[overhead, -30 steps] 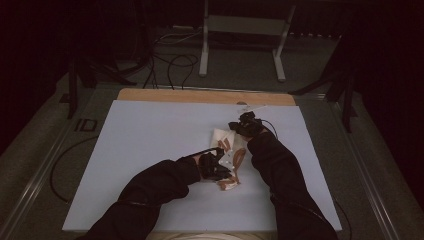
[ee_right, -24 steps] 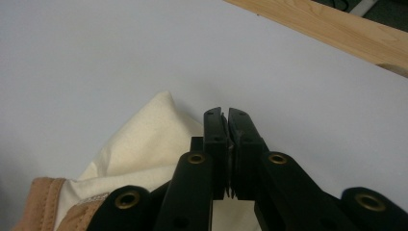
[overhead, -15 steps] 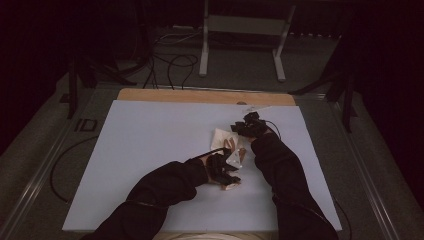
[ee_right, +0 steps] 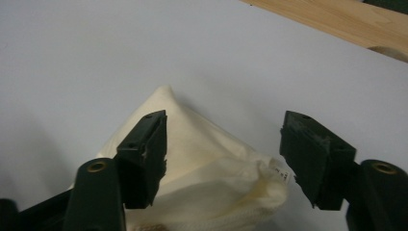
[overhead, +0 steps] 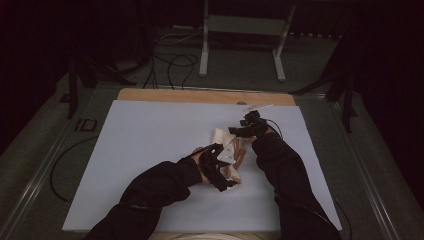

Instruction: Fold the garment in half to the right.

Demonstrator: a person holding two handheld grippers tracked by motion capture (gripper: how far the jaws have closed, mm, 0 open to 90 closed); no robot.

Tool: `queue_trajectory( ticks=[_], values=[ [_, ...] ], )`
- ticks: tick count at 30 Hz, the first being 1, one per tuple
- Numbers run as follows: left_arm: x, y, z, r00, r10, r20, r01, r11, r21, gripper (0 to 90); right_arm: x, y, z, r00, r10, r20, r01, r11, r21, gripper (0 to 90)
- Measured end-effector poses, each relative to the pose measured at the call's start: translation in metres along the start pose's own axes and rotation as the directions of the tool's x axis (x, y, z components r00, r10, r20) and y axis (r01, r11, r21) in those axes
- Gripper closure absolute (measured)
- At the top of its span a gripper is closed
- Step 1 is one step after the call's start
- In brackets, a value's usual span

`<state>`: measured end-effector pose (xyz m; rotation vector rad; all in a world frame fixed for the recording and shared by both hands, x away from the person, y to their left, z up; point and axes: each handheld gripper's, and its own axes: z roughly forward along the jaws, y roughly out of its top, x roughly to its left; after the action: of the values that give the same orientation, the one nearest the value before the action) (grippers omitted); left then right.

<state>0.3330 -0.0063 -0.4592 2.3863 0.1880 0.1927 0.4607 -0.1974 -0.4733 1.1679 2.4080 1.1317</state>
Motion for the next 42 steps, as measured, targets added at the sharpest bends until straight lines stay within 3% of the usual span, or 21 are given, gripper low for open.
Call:
queue_trajectory(
  ticks=[3, 8, 11, 17, 21, 24, 26, 31, 38, 41, 42],
  values=[
    [0.000, -0.004, -0.010, 0.9998, -0.014, -0.015, 0.014, 0.9999, -0.009, 1.3, 0.005, 0.002, -0.005, 0.9999, -0.005, -0.014, 0.005, 1.000, 0.004, 30.5],
    [0.001, -0.019, -0.027, 0.9961, -0.073, -0.049, 0.072, 0.9971, -0.028, 0.9, 0.021, 0.003, -0.016, 0.9994, -0.027, -0.020, 0.027, 1.000, -0.004, 31.3],
    [0.001, -0.032, -0.033, 0.9935, -0.089, -0.071, 0.089, 0.9960, -0.011, 0.9, 0.033, -0.002, -0.020, 0.9987, -0.041, -0.030, 0.041, 0.999, 0.005, 31.9],
    [0.001, -0.055, -0.040, 0.9859, -0.139, -0.093, 0.139, 0.9903, -0.008, 0.9, 0.048, -0.017, -0.019, 0.9966, -0.083, 0.005, 0.082, 0.995, 0.059, 38.9],
    [0.001, -0.069, -0.048, 0.9791, -0.165, -0.119, 0.164, 0.9863, -0.014, 0.5, 0.045, -0.030, -0.022, 0.9961, -0.079, 0.038, 0.076, 0.993, 0.086, 43.1],
    [0.000, -0.078, -0.055, 0.9729, -0.194, -0.125, 0.192, 0.9809, -0.029, 0.5, 0.037, -0.040, -0.024, 0.9959, -0.068, 0.060, 0.061, 0.993, 0.104, 42.5],
    [-0.001, -0.084, -0.061, 0.9720, -0.197, -0.128, 0.195, 0.9804, -0.029, 0.6, 0.031, -0.047, -0.026, 0.9968, -0.048, 0.063, 0.041, 0.993, 0.107, 41.0],
    [-0.002, -0.102, -0.073, 0.9639, -0.235, -0.125, 0.230, 0.9717, -0.053, 0.6, 0.024, -0.061, -0.028, 0.9938, -0.054, 0.097, 0.040, 0.989, 0.141, 39.6],
    [-0.006, -0.127, -0.090, 0.9475, -0.292, -0.130, 0.276, 0.9525, -0.129, 0.6, 0.018, -0.074, -0.027, 0.9835, -0.096, 0.153, 0.067, 0.981, 0.184, 38.6],
    [-0.009, -0.137, -0.093, 0.9389, -0.314, -0.140, 0.294, 0.9442, -0.149, 0.6, 0.014, -0.077, -0.027, 0.9833, -0.093, 0.157, 0.063, 0.980, 0.189, 38.4],
    [-0.010, -0.139, -0.094, 0.9387, -0.316, -0.138, 0.294, 0.9428, -0.158, 0.5, 0.014, -0.077, -0.027, 0.9841, -0.089, 0.153, 0.060, 0.980, 0.187, 38.4]
  ],
)
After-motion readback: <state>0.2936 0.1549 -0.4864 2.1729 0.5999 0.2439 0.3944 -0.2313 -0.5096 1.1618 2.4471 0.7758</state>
